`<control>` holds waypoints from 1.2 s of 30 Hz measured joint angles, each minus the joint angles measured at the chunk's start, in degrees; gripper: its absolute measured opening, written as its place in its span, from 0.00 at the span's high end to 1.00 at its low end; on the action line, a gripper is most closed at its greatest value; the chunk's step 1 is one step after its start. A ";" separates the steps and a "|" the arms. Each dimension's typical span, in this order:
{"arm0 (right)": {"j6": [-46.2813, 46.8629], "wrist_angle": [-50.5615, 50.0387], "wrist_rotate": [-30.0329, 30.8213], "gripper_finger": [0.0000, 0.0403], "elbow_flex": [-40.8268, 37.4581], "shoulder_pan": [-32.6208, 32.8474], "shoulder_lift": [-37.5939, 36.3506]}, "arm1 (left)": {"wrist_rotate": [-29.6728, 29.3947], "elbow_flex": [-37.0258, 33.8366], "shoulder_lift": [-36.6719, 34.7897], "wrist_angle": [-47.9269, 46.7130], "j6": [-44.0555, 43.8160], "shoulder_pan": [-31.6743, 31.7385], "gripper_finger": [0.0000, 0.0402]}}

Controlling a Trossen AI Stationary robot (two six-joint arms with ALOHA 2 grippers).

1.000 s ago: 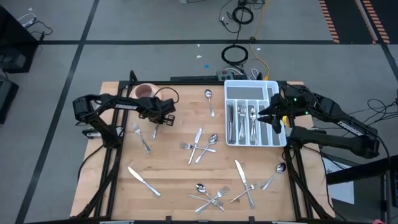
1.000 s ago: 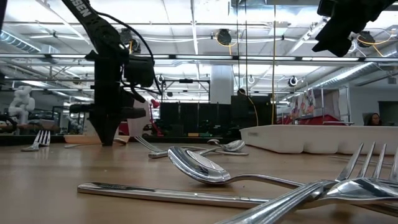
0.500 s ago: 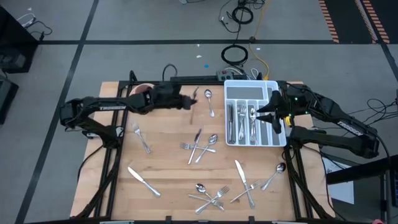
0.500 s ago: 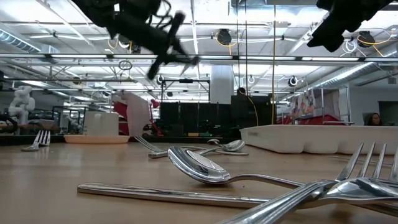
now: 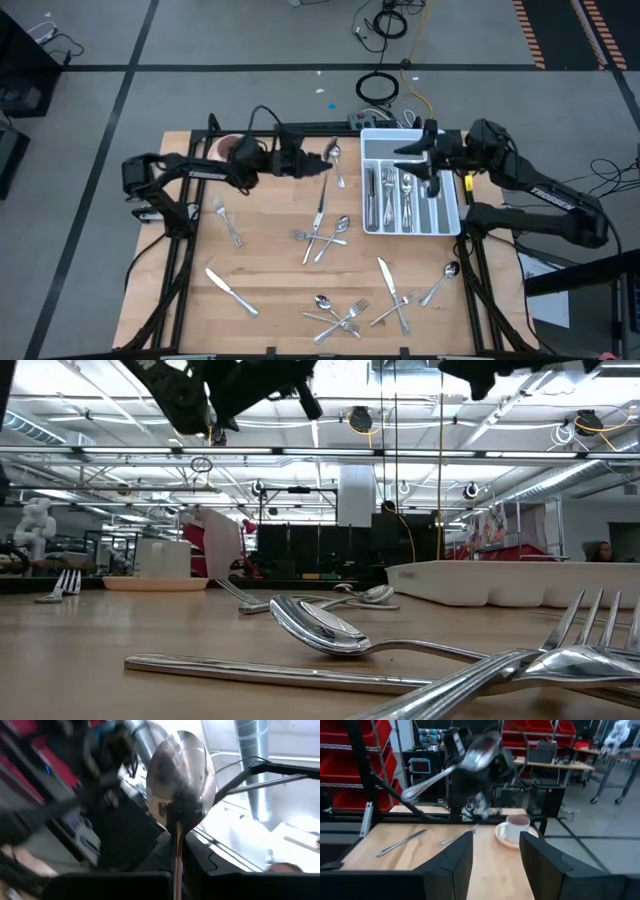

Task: Sort silverware
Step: Put the silver spoon into the white cutlery tray

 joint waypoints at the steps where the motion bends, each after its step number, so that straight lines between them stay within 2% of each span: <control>1: -0.43 0.60 0.00 0.62 0.87 0.00 1.19 | 0.66 0.00 0.59 0.44 -1.63 -0.51 0.96; 4: -0.69 0.91 -0.69 0.62 4.65 0.00 5.06 | 3.51 0.00 1.60 0.78 -3.53 -1.90 0.96; 12: -1.95 0.88 -9.28 0.62 11.31 0.06 15.18 | 5.50 0.02 3.40 6.91 -3.56 -3.99 0.96; 15: -2.01 0.75 -12.21 0.62 13.17 0.83 18.39 | 6.60 0.02 3.57 6.43 -3.74 -4.33 0.96; 29: -3.77 1.10 -18.10 0.62 23.57 7.20 28.35 | 8.43 0.02 3.49 5.05 -4.98 -4.46 0.96; 36: -4.23 0.83 -18.59 0.62 26.57 9.69 32.83 | 8.80 0.02 3.49 3.91 -5.05 -4.46 0.96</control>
